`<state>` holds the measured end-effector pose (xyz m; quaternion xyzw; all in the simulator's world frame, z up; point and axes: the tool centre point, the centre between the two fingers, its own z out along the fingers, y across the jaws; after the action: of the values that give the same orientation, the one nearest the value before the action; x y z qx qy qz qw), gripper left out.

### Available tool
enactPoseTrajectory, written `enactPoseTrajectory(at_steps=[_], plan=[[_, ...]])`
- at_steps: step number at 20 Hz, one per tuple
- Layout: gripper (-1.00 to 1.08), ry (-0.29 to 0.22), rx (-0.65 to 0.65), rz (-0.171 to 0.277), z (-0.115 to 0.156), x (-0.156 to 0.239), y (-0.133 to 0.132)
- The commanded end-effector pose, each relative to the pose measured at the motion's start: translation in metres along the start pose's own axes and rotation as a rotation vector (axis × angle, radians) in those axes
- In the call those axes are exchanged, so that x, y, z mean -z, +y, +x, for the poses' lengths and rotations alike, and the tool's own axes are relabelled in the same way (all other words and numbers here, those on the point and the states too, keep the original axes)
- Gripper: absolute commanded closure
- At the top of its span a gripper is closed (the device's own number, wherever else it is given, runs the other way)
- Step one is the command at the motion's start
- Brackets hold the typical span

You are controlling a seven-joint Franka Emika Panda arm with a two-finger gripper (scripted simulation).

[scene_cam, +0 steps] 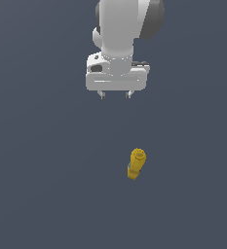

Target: Pick up the object and move it to a goal position.

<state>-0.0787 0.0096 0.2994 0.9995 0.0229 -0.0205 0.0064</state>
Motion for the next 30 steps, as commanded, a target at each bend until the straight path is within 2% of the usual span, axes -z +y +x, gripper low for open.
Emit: enactPoseTrajectory(at_steps=[1, 4, 9, 18, 24, 30], plan=[[-0.92, 0.000, 0.000, 0.000, 0.000, 0.000, 0.000], [-0.92, -0.002, 0.009, 0.001, 0.001, 0.000, -0.006], [-0.92, -0.010, 0.048, 0.003, 0.003, -0.002, -0.031], [-0.92, -0.008, 0.033, 0.004, 0.011, -0.002, -0.033], [-0.92, -0.003, -0.015, 0.006, 0.033, -0.005, -0.038], [-0.92, 0.006, -0.096, 0.009, 0.068, -0.013, -0.046]])
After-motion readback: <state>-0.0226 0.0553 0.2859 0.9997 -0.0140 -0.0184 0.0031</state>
